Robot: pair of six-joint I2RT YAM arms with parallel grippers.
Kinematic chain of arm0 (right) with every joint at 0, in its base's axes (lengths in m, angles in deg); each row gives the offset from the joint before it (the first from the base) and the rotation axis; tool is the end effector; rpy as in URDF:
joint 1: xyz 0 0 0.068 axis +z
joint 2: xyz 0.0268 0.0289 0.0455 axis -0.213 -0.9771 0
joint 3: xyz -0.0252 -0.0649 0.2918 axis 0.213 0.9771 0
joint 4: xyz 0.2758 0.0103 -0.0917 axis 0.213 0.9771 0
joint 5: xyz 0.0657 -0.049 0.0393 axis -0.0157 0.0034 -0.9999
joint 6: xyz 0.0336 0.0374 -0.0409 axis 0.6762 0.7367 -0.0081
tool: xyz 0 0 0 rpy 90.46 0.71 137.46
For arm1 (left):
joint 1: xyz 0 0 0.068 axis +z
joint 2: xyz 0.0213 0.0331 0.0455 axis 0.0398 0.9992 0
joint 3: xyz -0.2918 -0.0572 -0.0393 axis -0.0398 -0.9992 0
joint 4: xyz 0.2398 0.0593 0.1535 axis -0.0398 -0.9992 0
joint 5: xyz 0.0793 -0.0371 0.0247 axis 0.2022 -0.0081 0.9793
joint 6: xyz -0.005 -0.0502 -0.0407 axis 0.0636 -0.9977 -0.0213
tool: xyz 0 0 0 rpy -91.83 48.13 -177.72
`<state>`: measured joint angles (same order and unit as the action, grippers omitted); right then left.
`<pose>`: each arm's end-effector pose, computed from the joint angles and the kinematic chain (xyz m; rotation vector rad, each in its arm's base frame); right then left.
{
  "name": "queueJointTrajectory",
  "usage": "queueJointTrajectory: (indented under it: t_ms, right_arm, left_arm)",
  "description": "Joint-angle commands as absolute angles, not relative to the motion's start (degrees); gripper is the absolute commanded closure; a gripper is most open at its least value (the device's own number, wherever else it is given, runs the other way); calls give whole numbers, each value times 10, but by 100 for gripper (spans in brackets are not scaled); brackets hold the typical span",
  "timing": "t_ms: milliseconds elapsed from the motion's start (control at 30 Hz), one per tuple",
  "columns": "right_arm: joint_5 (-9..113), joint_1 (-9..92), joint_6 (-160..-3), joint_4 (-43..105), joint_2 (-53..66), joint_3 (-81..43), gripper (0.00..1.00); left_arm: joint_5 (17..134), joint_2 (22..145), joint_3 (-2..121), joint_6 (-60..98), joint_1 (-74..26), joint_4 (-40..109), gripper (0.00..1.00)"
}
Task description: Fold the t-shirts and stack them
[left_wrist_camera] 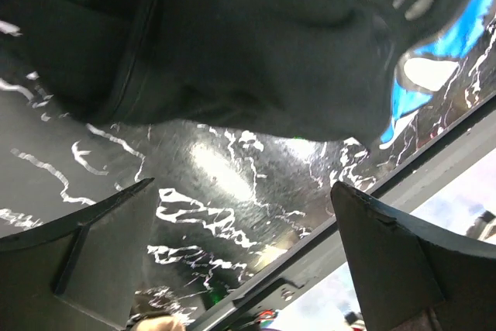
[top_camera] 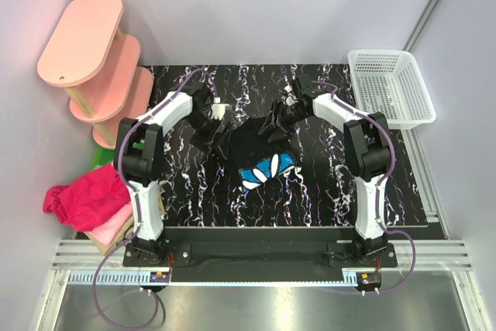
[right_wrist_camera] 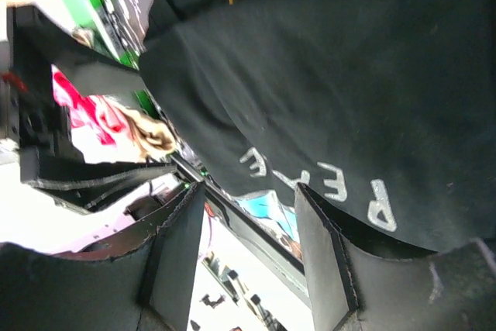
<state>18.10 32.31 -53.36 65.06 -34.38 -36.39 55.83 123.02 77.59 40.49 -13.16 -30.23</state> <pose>0.4539 0.2012 0.1777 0.1250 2.8222 1.2499 0.4044 -0.1364 0.1976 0.6896 2.9449 -0.7599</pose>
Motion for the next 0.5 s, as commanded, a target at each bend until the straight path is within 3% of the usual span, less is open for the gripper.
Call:
queueJointTrajectory:
  t_ms: [0, 467]
  right_arm:
    - [199, 343, -546, 635, -295, -330, 42]
    - [198, 382, -526, 610, -263, -304, 43]
  left_arm:
    - [549, 1248, 814, 368, -129, -287, 1]
    - [527, 1280, 798, 339, -81, -231, 1]
